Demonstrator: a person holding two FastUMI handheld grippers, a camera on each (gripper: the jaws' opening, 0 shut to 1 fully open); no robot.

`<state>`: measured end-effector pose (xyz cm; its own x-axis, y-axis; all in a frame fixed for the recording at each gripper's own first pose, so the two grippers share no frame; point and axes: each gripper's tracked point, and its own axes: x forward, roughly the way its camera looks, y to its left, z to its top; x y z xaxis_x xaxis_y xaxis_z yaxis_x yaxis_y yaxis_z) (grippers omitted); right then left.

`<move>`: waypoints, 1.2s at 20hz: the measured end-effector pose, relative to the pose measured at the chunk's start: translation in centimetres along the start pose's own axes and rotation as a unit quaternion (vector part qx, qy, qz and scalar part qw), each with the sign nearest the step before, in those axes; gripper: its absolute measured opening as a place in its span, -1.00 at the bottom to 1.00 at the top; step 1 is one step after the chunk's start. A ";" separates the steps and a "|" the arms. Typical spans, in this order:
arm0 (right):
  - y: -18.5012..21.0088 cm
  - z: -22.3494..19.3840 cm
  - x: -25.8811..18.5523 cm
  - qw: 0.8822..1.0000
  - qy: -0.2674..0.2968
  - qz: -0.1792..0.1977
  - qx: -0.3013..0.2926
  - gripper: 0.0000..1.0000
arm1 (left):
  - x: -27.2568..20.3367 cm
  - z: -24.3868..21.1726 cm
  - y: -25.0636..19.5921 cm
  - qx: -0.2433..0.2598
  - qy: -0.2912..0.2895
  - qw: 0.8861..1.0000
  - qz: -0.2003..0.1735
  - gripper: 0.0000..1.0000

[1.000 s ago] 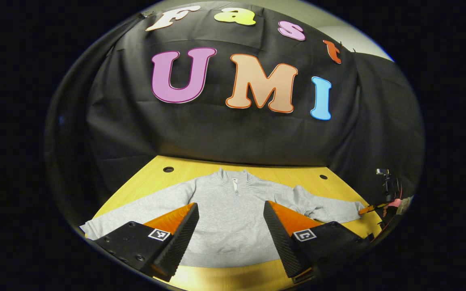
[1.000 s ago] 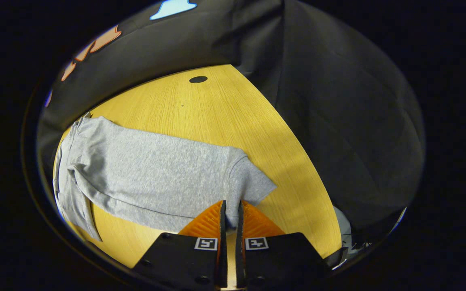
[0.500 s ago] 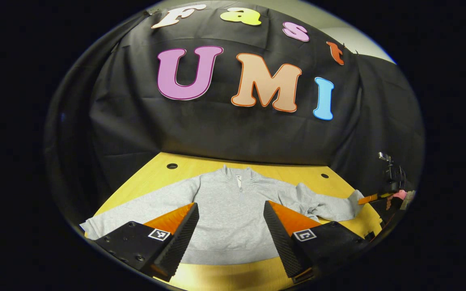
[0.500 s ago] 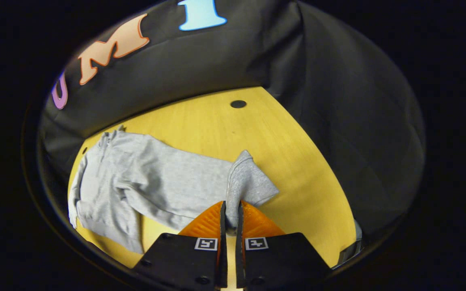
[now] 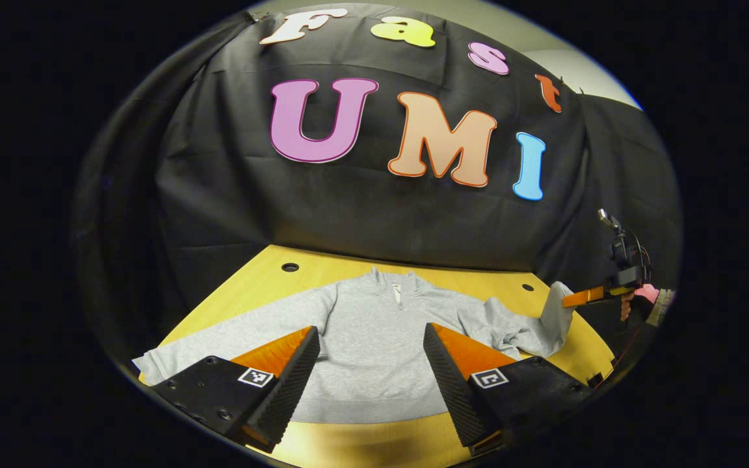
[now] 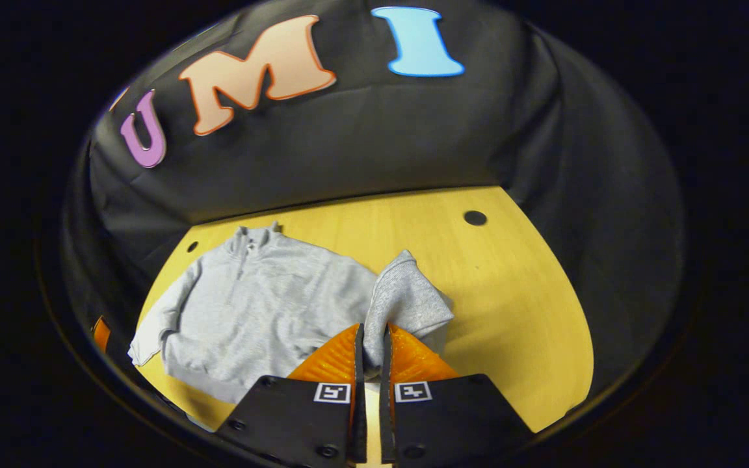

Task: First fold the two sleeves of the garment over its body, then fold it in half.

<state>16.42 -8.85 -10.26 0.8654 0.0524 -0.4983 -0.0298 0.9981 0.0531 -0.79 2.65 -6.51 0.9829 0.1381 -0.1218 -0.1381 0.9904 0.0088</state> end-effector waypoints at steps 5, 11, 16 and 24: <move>10.3 2.0 1.6 0.997 -0.019 0.078 -0.001 -0.79 | -1.0 0.3 2.6 -0.003 -0.004 1.000 0.024 0.89; 20.4 2.2 2.4 0.982 -0.009 0.186 0.025 -0.80 | -3.0 -0.2 5.8 -0.014 -0.005 0.998 0.063 0.88; 28.7 1.1 1.3 0.938 0.015 0.334 0.093 -0.79 | -5.0 -1.6 8.8 -0.018 0.009 0.994 0.103 0.88; 33.2 -0.7 5.7 0.917 0.019 0.366 0.157 -0.79 | -7.1 -3.3 12.5 -0.015 0.024 0.989 0.146 0.88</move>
<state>19.97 24.56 -11.92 0.6522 0.7124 -0.2590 -0.4455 0.6367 0.6294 -9.88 14.01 -8.77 0.8937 0.4171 -0.1652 -0.4196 0.9075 0.0208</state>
